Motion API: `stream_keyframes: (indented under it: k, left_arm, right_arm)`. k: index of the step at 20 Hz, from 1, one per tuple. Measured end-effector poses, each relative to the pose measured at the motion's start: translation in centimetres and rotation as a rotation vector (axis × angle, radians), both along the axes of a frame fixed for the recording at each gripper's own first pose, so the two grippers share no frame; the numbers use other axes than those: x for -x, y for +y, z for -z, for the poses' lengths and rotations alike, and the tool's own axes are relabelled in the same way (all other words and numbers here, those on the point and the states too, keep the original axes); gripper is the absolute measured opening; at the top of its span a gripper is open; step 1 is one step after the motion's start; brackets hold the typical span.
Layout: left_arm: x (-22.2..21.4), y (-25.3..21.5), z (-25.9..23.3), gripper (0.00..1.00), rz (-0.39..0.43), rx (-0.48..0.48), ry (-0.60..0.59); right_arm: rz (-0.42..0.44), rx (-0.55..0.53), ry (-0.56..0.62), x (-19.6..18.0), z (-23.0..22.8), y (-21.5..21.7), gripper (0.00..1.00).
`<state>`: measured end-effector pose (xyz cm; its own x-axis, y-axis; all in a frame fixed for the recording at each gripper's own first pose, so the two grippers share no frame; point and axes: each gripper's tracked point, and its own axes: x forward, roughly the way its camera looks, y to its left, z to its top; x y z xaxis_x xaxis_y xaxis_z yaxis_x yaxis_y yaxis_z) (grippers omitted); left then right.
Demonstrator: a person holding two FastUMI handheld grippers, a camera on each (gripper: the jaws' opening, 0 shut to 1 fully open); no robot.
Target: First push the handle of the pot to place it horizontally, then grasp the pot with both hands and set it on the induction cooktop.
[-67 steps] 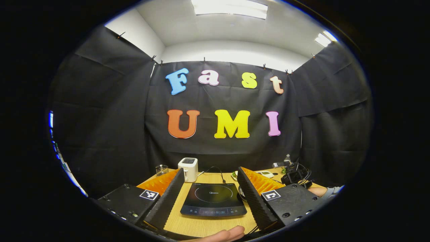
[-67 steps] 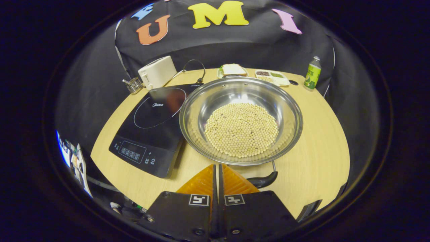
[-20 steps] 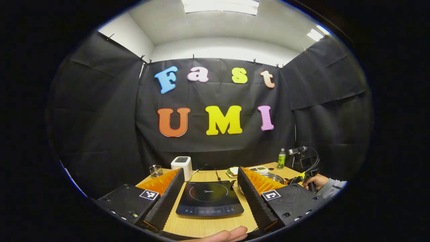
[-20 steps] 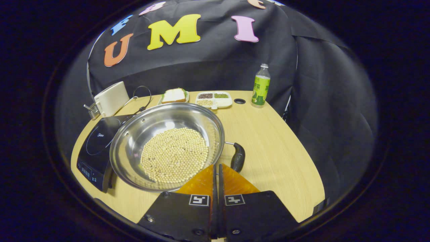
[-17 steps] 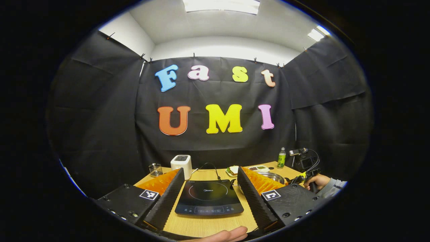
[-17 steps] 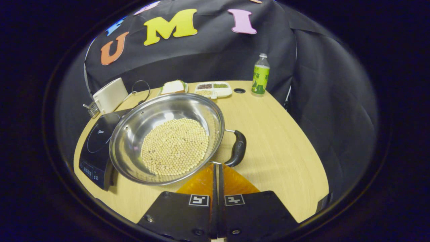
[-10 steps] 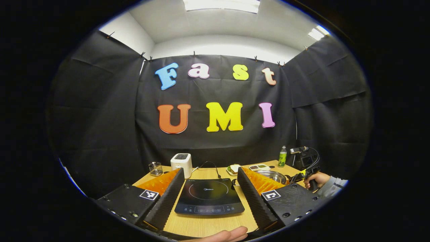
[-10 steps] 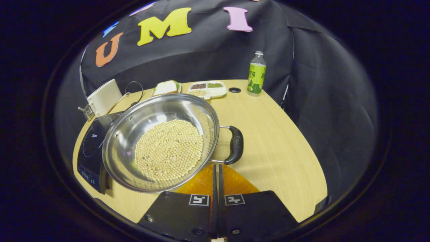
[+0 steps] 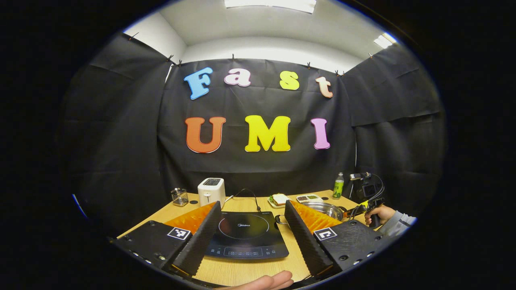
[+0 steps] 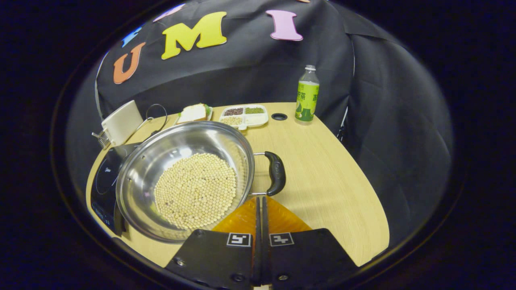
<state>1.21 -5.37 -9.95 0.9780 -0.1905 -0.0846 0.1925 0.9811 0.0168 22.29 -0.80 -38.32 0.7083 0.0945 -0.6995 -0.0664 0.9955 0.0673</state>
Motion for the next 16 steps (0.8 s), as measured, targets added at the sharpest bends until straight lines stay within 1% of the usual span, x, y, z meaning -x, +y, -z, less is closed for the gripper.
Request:
stream_keyframes:
  k: [1, 2, 5, 6, 7, 8, 9, 10, 11, 12, 13, 16]
  left_arm:
    - [-0.3, -0.3, 0.6, 0.95, 0.006, -0.002, 0.013]
    - [-0.6, -0.7, 1.0, 0.95, 0.012, -0.003, 0.024]
    - [-2.5, -2.2, 2.3, 0.95, 0.027, -0.006, 0.06]
    - [-3.1, -2.7, 2.9, 0.95, 0.034, -0.005, 0.072]
    - [-3.9, -3.3, 3.1, 0.95, 0.04, -0.003, 0.083]
    - [-4.6, -3.7, 3.4, 0.95, 0.043, -0.001, 0.093]
    - [-5.2, -4.2, 3.8, 0.95, 0.047, 0.0, 0.101]
    - [-6.0, -4.5, 4.2, 0.95, 0.049, -0.003, 0.111]
    - [-6.8, -4.9, 4.4, 0.95, 0.047, -0.007, 0.119]
    - [-7.7, -5.2, 4.8, 0.95, 0.046, -0.013, 0.131]
    - [-8.5, -5.6, 5.4, 0.95, 0.044, -0.014, 0.144]
    - [-10.9, -7.4, 7.5, 0.95, 0.055, -0.018, 0.197]
  right_arm:
    - [0.0, -0.006, -0.013, -0.1, -0.1, -0.1, 0.04]
    - [0.006, -0.002, -0.027, -0.2, -0.3, -0.4, 0.02]
    - [-0.001, -0.013, -0.06, 0.1, -1.1, -0.8, 0.06]
    - [0.004, -0.011, -0.071, 0.0, -1.2, -1.2, 0.09]
    - [0.002, -0.012, -0.088, 0.0, -1.7, -1.5, 0.21]
    - [-0.001, -0.009, -0.102, 0.0, -2.2, -1.7, 0.25]
    - [-0.007, -0.001, -0.119, 0.1, -2.7, -2.0, 0.4]
    - [-0.008, 0.01, -0.138, 0.1, -3.3, -2.4, 0.49]
    - [-0.015, 0.021, -0.156, 0.1, -3.9, -2.8, 0.69]
    - [-0.023, 0.028, -0.169, 0.2, -4.5, -3.0, 0.76]
    - [-0.032, 0.027, -0.179, 0.3, -5.1, -3.0, 0.81]
    - [-0.048, 0.013, -0.206, 0.1, -6.9, -3.3, 0.81]
